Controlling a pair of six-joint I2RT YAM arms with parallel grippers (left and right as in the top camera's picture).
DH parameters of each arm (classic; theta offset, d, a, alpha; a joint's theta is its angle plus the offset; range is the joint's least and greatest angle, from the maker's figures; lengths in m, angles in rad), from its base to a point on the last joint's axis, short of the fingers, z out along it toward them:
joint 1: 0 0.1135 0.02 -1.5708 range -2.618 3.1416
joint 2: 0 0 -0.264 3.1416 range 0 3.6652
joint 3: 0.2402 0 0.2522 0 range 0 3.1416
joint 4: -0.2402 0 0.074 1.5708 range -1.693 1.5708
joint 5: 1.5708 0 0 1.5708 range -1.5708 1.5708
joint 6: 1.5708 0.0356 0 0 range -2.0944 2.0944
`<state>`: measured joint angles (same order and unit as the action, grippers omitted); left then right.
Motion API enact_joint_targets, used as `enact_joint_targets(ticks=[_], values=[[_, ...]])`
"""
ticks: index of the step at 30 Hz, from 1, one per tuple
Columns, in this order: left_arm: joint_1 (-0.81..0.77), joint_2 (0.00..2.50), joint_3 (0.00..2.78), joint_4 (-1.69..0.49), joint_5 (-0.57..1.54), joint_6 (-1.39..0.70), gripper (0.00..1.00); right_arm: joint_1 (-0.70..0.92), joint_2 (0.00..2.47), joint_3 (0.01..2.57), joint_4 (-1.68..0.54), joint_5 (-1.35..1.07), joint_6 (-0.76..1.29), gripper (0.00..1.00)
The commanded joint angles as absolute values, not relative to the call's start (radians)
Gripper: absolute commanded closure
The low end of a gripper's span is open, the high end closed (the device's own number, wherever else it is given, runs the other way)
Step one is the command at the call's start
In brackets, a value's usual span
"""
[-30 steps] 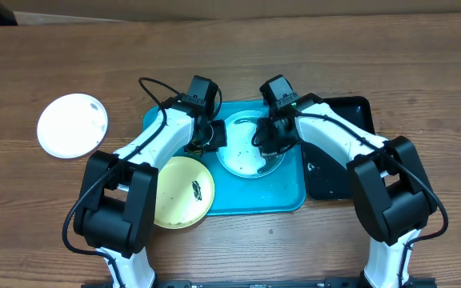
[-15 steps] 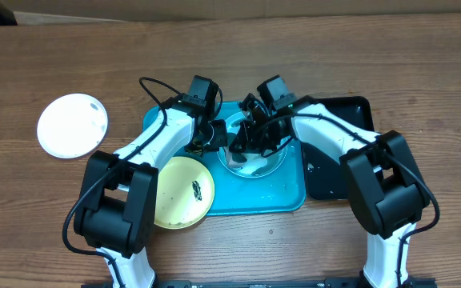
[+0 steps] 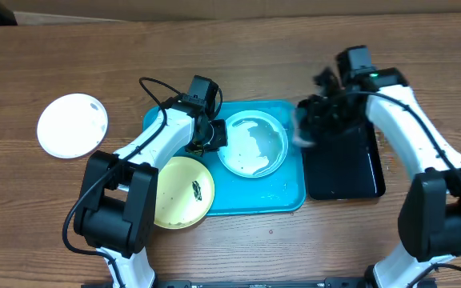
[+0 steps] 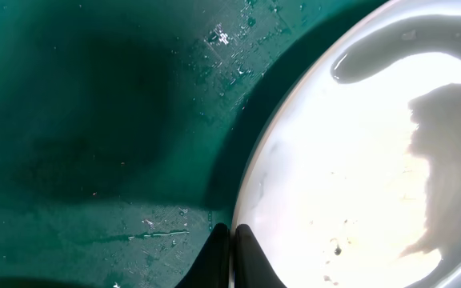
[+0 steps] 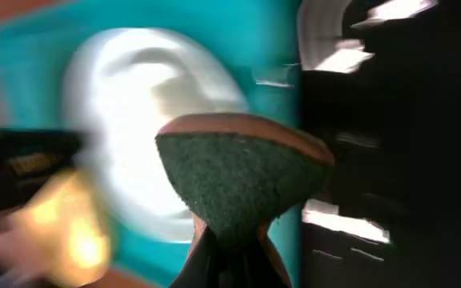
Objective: Clean dirty plates on tray and stack at the side
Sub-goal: 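Return the sponge to the black tray and withdraw the right arm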
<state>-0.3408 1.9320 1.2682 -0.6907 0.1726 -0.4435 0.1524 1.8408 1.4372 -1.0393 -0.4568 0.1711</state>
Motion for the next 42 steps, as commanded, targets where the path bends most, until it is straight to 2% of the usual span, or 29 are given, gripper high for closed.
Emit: enact_joint_targets(ticks=[1,5,15,19,21,26,32,38,39,41,42], values=[[-0.348,1.942,1.265,-0.686,0.184,-0.450,0.96,0.133,1.829,1.430,-1.097,-0.039,0.149,0.96],[-0.348,1.942,1.265,-0.686,0.183,-0.449,0.96,0.133,1.829,1.373,-1.094,0.139,0.150,0.96],[-0.348,1.942,1.265,-0.683,0.176,-0.449,0.96,0.133,1.829,1.248,-0.945,0.146,0.149,0.96],[-0.348,1.942,1.265,-0.683,0.176,-0.449,0.96,0.133,1.829,1.241,-0.923,0.146,0.149,0.40],[-0.348,1.942,1.265,-0.683,0.176,-0.449,0.92,0.133,1.829,1.249,-0.916,0.146,0.149,0.25],[-0.348,1.942,1.265,-0.690,0.176,-0.448,0.75,0.108,1.829,1.331,-0.951,0.146,0.152,0.23],[-0.349,1.942,1.262,-0.686,0.152,-0.442,0.75,0.010,1.829,1.473,-1.028,0.145,0.164,0.22],[-0.356,1.942,1.220,-0.629,0.150,-0.445,0.75,-0.142,1.830,1.486,-1.027,0.144,0.187,0.14],[-0.359,1.942,1.212,-0.620,0.150,-0.453,0.75,-0.173,1.830,1.486,-1.030,0.144,0.186,0.12],[-0.366,1.942,1.206,-0.611,0.150,-0.454,0.78,-0.224,1.830,1.486,-1.040,0.142,0.186,0.00],[-0.369,1.942,1.206,-0.608,0.150,-0.453,0.78,-0.241,1.830,1.486,-1.037,0.141,0.186,0.00]])
